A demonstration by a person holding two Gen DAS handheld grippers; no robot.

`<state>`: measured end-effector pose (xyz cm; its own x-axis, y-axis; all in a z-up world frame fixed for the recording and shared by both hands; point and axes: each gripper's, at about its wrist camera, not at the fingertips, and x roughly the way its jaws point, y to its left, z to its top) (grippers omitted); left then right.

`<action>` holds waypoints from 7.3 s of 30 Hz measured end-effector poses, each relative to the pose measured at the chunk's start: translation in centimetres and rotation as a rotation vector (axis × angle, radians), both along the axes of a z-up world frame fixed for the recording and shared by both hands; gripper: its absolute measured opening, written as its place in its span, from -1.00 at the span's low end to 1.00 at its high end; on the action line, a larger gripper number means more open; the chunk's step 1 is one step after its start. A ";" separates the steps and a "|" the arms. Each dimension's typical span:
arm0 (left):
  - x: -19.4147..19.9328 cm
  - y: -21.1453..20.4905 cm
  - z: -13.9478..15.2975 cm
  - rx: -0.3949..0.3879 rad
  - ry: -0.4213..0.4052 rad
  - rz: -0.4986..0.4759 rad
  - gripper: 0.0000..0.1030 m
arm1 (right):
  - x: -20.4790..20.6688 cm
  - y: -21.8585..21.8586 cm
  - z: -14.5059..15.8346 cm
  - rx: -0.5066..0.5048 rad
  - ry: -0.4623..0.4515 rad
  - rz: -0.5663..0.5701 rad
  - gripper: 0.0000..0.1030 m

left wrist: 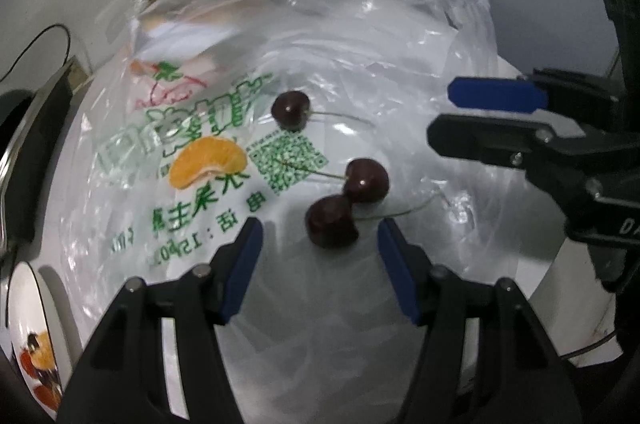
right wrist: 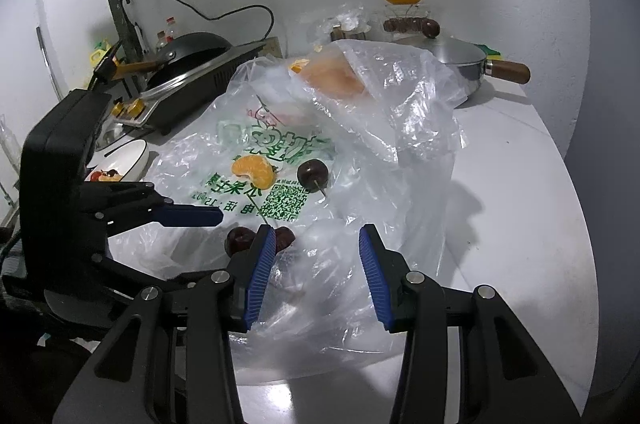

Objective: Organize fruits
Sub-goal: 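Grasp a dark cherry with the left tool while the right tool grasps another cherry, then carry the cherries in both tools over the white plate, then open the left tool to drop its cherry while the right tool releases its cherry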

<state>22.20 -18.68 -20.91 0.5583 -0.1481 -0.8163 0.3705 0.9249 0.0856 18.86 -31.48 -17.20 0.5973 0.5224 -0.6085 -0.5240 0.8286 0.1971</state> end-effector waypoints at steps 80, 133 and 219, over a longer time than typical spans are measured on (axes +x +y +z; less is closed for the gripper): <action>-3.5 9.9 3.5 -0.101 -0.107 0.102 -0.41 | 0.6 7.8 -1.7 -0.227 0.025 0.035 -0.45; -13.0 23.3 5.9 -0.193 -0.244 0.270 -0.41 | -7.2 22.4 5.0 -0.239 -0.154 0.237 -0.45; -7.2 38.2 0.3 -0.215 -0.173 0.445 -0.04 | 0.5 39.9 0.1 -0.252 -0.016 0.389 -0.27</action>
<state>15.00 19.48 -20.63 0.7293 -0.0201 -0.6839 -0.0649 0.9930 -0.0985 19.32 8.40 -17.06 0.3966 0.5463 -0.7378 -0.8066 0.5911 0.0040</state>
